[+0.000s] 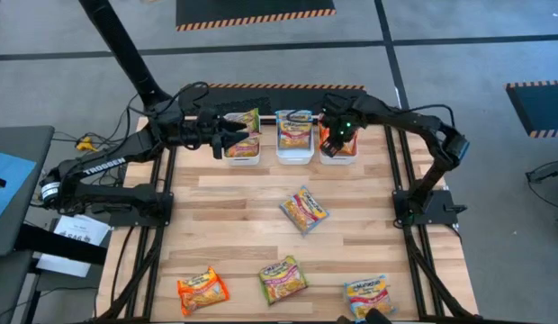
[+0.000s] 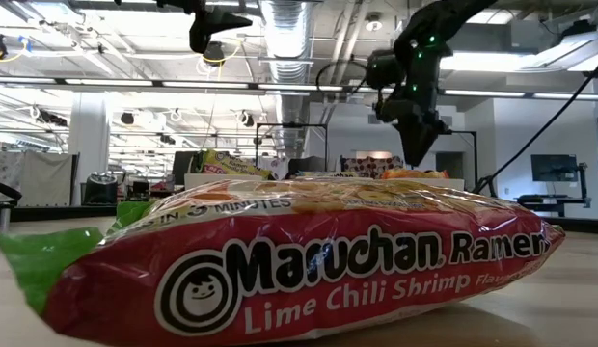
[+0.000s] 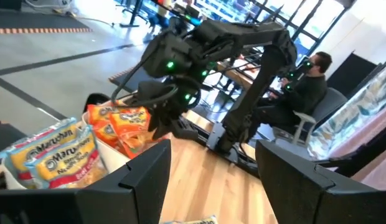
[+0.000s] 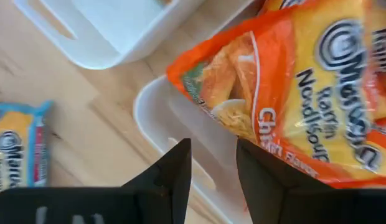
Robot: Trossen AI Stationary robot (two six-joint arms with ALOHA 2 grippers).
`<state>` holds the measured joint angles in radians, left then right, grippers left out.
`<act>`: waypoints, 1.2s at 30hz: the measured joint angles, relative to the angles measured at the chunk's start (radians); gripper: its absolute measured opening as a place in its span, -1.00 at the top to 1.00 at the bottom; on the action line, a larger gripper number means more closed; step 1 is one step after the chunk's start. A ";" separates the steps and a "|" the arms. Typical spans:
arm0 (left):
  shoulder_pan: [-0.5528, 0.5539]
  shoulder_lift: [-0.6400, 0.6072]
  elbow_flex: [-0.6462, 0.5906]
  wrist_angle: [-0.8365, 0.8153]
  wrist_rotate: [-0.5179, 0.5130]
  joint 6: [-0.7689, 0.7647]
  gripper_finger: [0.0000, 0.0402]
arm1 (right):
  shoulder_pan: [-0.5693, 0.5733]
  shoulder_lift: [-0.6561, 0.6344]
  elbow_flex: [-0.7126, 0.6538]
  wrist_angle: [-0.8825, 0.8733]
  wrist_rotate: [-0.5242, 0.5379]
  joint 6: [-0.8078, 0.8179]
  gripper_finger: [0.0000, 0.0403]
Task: Sort Maruchan noodles
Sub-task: Put the orange noodle pack into the right white bin, then put the blue noodle pack into the middle white bin
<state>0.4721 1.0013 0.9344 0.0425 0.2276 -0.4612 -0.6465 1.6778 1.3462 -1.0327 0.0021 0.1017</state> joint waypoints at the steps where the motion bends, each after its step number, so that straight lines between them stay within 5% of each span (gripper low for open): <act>1: 0.000 0.000 0.000 0.000 -0.003 0.010 -0.09 | -0.005 0.015 -0.001 0.000 0.000 -0.008 0.27; 19: 0.000 0.000 0.000 -0.010 -0.031 0.024 -0.09 | -0.021 0.184 -0.001 -0.003 -0.004 -0.085 0.34; 36: 0.000 0.000 -0.001 -0.115 -0.050 -0.055 -0.09 | -0.014 -0.036 0.121 -0.108 -0.077 -0.102 0.34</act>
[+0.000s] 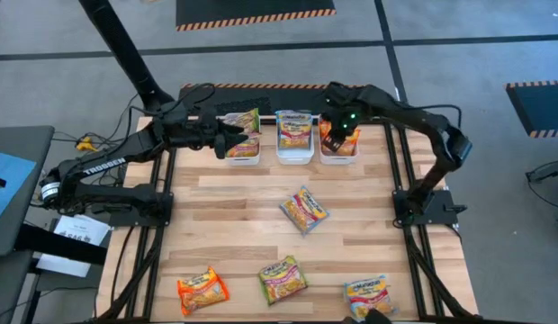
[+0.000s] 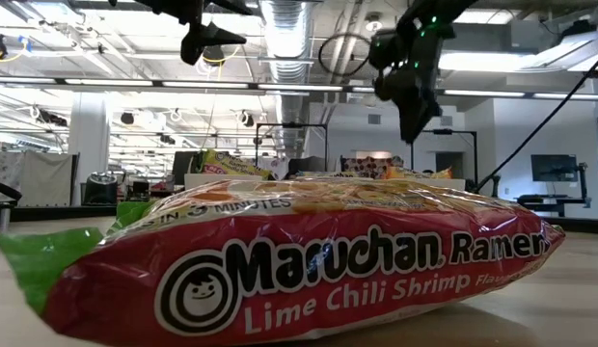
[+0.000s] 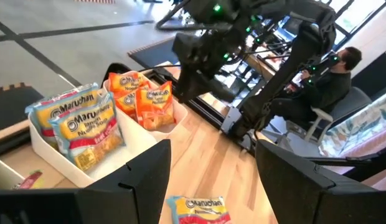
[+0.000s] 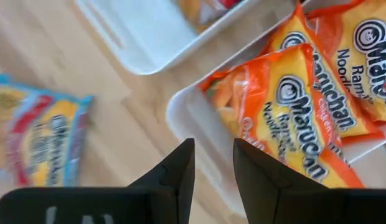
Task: Sort Maruchan noodles
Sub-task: Put the blue noodle pack into the middle white bin
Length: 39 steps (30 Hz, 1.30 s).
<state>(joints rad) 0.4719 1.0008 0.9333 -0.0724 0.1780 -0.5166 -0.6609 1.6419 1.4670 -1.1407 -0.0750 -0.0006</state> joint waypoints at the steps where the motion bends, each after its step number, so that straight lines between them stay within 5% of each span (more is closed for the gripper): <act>1: 0.000 0.000 0.000 0.001 0.000 -0.003 -0.09 | 0.000 -0.009 0.010 -0.019 -0.013 0.000 0.33; 16: 0.000 0.000 0.000 -0.028 0.103 0.064 -0.09 | 0.123 -0.168 0.047 -0.202 -0.044 0.135 0.02; 20: -0.001 0.000 0.000 -0.028 0.140 0.079 -0.09 | 0.196 -0.194 0.047 -0.271 -0.128 0.183 -0.02; 30: -0.001 0.000 0.000 -0.028 0.221 0.118 -0.09 | 0.491 -0.192 0.047 -0.401 -0.280 0.282 -0.02; 39: 0.000 0.000 0.000 -0.028 0.281 0.121 -0.09 | 0.794 -0.136 0.047 -0.401 -0.299 0.398 -0.02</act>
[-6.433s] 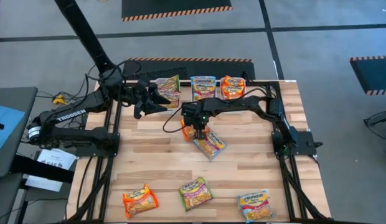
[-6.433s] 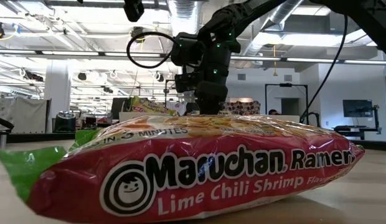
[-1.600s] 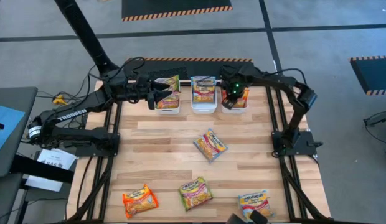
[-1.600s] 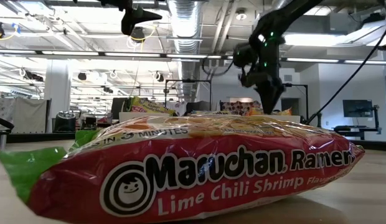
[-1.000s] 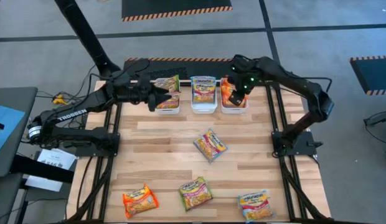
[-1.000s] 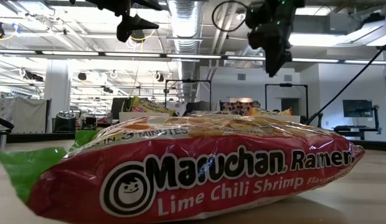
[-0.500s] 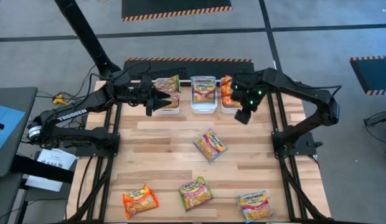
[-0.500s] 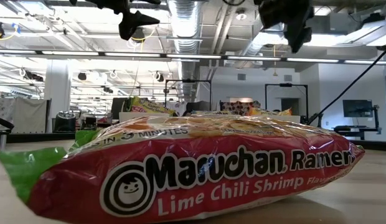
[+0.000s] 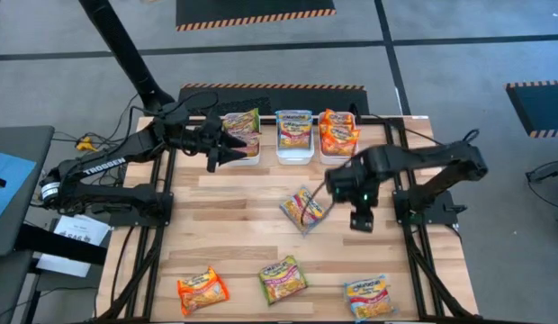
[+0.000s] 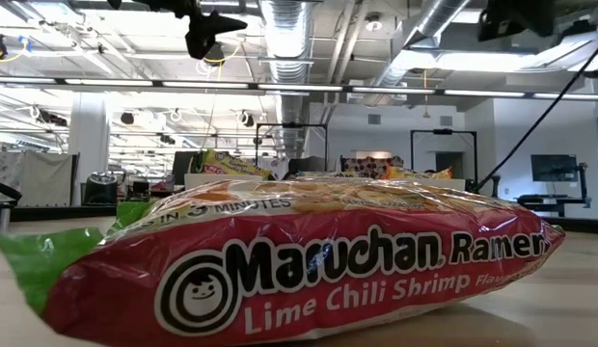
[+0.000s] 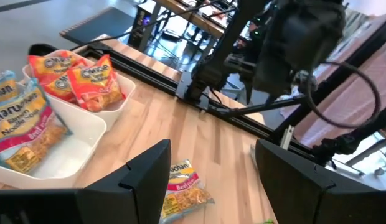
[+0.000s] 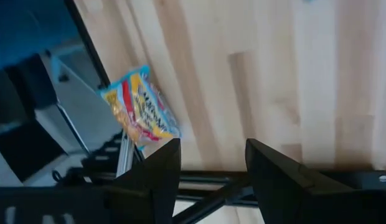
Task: Sort Maruchan noodles
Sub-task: Put the blue noodle pack into the middle white bin
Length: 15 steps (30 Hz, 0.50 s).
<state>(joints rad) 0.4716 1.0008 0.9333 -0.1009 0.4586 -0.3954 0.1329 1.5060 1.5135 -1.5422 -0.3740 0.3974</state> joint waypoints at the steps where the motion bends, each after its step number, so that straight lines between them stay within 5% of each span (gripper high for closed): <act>1: 0.000 0.000 0.000 0.000 0.007 0.000 -0.09 | 0.032 0.008 0.000 0.006 0.000 0.008 -0.02; 15: -0.175 0.000 0.000 -0.159 -0.078 0.045 -0.09 | 0.325 0.185 0.000 0.123 -0.002 0.074 0.01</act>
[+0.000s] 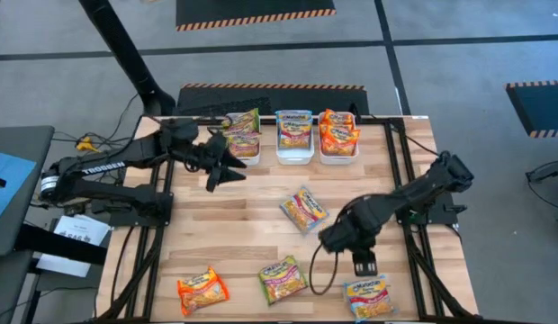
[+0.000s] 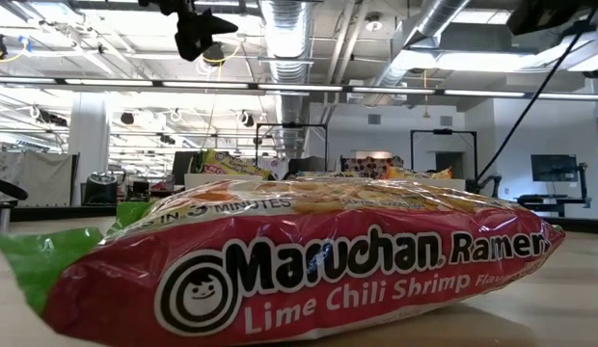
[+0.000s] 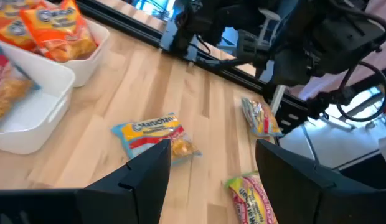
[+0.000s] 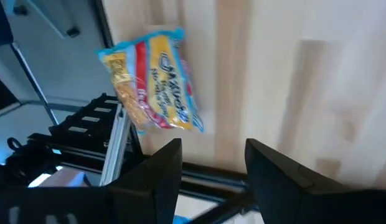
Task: Sort Maruchan noodles
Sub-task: Put the blue noodle pack into the middle white bin
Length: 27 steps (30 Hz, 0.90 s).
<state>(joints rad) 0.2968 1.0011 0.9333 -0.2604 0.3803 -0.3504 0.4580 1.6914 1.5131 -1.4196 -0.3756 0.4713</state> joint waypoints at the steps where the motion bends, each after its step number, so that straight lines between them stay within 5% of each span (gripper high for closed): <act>1: -0.021 0.000 0.000 0.002 -0.017 0.000 -0.09 | 0.012 0.011 0.000 0.019 -0.005 0.000 0.01; 19: -0.271 0.000 0.000 0.029 -0.222 -0.134 -0.09 | 0.180 0.239 0.000 0.133 -0.085 -0.035 0.02; 27: -0.299 0.000 0.000 0.040 -0.288 -0.130 -0.09 | 0.185 0.260 -0.124 0.234 -0.102 0.000 0.02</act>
<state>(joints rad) -0.0017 1.0011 0.9333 -0.2199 0.0921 -0.4805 0.6426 1.9511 1.3887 -1.1858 -0.4774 0.4717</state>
